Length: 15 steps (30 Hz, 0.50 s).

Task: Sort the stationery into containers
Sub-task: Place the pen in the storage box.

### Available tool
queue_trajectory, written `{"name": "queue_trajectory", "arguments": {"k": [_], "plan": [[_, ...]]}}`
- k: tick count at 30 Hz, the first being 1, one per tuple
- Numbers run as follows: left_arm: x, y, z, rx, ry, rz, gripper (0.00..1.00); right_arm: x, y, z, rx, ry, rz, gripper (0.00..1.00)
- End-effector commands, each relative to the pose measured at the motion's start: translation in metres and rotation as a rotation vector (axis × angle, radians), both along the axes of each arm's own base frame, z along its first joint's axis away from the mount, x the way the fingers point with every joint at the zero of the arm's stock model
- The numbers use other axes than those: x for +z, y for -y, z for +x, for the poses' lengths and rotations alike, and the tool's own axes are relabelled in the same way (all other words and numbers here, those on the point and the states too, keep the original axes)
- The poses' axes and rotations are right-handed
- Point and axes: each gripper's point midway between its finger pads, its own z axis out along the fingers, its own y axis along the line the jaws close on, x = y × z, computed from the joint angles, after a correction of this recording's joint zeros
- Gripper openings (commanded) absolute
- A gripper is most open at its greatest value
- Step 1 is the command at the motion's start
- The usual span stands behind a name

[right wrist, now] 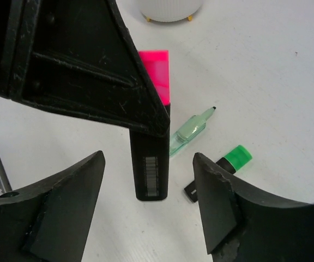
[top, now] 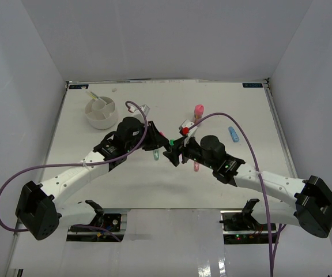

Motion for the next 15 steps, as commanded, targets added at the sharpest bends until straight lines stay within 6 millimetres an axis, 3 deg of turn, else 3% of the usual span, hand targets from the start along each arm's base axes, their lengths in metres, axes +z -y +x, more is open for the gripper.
{"name": "queue_trajectory", "arguments": {"k": [1, 2, 3, 5, 6, 8, 9, 13, 15], "plan": [[0.027, -0.013, 0.015, 0.076, 0.113, 0.028, 0.06, 0.004, 0.007, 0.008, -0.054, 0.04, 0.006, 0.74], [0.023, -0.021, 0.018, 0.092, 0.122, 0.082, 0.06, 0.003, 0.009, 0.009, -0.065, 0.044, 0.0, 0.8], [0.03, -0.03, 0.029, 0.158, 0.158, 0.119, 0.05, -0.001, 0.013, 0.009, -0.075, 0.046, -0.019, 0.89], [0.026, -0.046, 0.039, 0.196, 0.184, 0.227, 0.05, -0.006, 0.021, 0.015, -0.117, 0.053, -0.046, 0.97], [0.037, -0.051, 0.046, 0.225, 0.212, 0.252, 0.05, -0.011, 0.024, 0.015, -0.129, 0.05, -0.066, 0.95], [0.035, -0.077, 0.064, 0.312, 0.226, 0.358, 0.05, -0.021, 0.031, 0.019, -0.157, 0.054, -0.105, 0.9], [0.045, -0.085, 0.073, 0.33, 0.258, 0.393, 0.05, -0.027, 0.034, 0.018, -0.16, 0.049, -0.127, 0.9], [0.051, -0.141, 0.112, 0.452, 0.269, 0.507, 0.05, -0.043, 0.044, 0.022, -0.198, 0.05, -0.179, 0.9], [0.044, -0.158, 0.127, 0.482, 0.257, 0.555, 0.06, -0.05, 0.048, 0.022, -0.199, 0.042, -0.192, 0.9]]}}
